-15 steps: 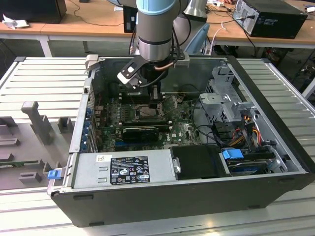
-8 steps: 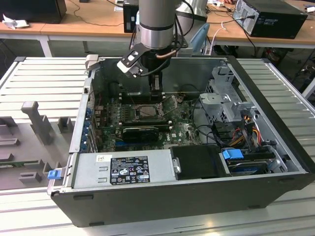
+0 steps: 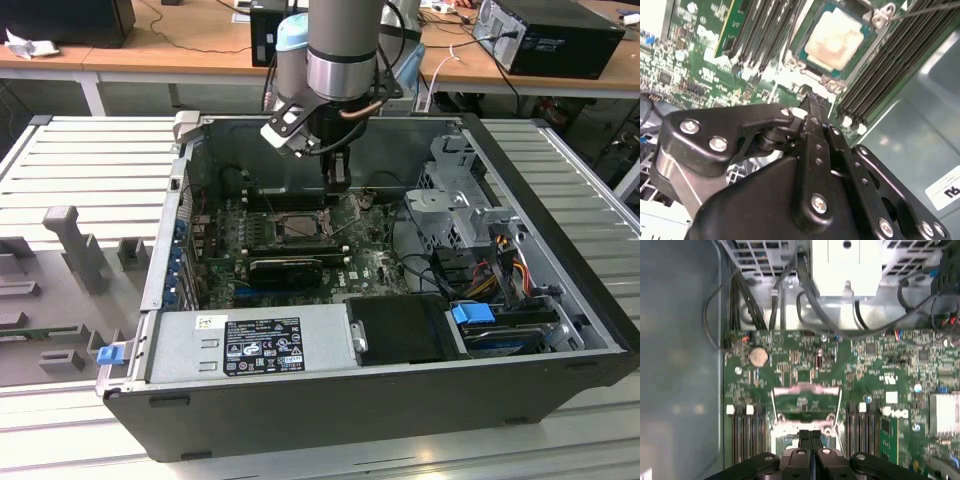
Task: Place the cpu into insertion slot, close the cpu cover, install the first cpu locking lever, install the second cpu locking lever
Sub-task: 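Close the cpu cover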
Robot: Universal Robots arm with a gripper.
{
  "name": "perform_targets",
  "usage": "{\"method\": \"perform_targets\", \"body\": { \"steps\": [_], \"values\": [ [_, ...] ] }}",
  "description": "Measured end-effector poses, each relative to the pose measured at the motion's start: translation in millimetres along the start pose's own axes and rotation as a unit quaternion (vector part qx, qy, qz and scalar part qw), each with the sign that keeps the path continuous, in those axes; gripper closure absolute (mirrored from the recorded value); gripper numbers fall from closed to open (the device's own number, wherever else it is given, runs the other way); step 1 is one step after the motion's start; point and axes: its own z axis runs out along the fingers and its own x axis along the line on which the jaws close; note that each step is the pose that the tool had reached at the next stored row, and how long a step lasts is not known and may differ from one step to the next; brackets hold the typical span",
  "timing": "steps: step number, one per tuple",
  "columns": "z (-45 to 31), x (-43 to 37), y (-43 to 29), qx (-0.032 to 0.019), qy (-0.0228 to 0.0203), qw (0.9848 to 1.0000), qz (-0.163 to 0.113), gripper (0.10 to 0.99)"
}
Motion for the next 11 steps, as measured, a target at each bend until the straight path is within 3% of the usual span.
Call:
{"method": "perform_targets", "body": {
  "steps": [4, 7, 11],
  "values": [
    [-5.4, 0.1, 0.9, -0.0001, -0.0004, 1.0000, 0.000, 0.980],
    [-6.8, 0.3, 15.9, 0.0019, -0.0008, 1.0000, 0.000, 0.980],
    [-10.9, 0.7, 24.2, 0.0026, -0.0009, 1.0000, 0.000, 0.980]
  ]
}}
